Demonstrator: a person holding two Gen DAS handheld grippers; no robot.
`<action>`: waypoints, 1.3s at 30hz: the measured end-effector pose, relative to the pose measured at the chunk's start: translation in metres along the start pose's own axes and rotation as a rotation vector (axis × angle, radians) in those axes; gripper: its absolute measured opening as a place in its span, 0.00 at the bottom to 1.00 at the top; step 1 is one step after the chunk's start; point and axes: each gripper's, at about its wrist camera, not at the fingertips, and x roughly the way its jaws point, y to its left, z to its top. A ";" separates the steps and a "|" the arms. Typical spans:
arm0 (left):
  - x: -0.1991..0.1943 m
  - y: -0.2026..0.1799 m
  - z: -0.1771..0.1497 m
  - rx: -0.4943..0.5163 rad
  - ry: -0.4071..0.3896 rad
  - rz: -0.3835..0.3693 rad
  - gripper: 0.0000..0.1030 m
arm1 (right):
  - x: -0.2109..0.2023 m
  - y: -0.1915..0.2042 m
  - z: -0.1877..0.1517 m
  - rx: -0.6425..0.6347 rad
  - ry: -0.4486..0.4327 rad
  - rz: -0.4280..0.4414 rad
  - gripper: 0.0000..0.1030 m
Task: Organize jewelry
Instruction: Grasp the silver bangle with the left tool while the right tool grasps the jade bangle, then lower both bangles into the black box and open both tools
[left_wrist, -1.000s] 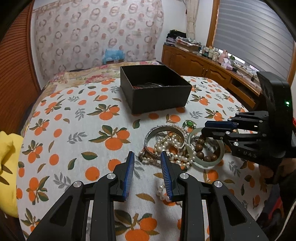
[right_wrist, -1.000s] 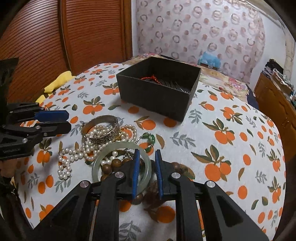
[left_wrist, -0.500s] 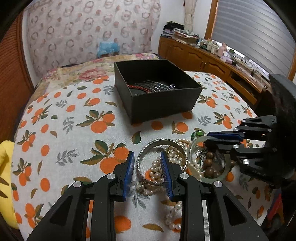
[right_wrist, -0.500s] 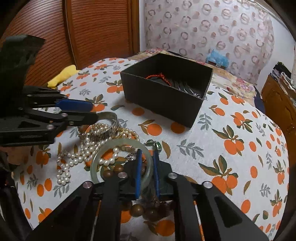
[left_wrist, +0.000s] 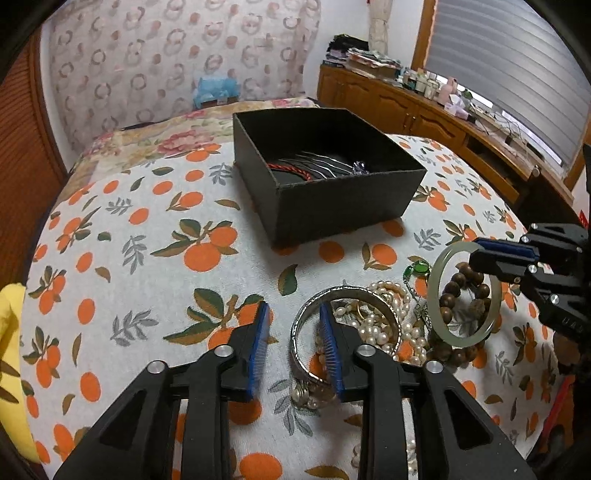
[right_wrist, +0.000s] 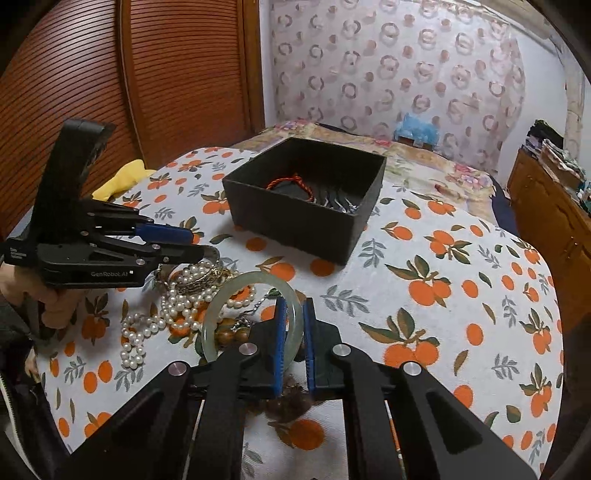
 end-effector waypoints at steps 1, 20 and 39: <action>0.002 0.001 0.002 0.002 0.002 0.000 0.23 | 0.000 0.000 0.000 0.000 0.000 0.001 0.10; -0.036 -0.007 0.024 -0.006 -0.143 0.034 0.04 | -0.013 -0.011 0.042 -0.003 -0.094 -0.020 0.10; -0.038 0.007 0.068 -0.010 -0.196 0.101 0.04 | 0.047 -0.039 0.113 0.019 -0.103 -0.080 0.10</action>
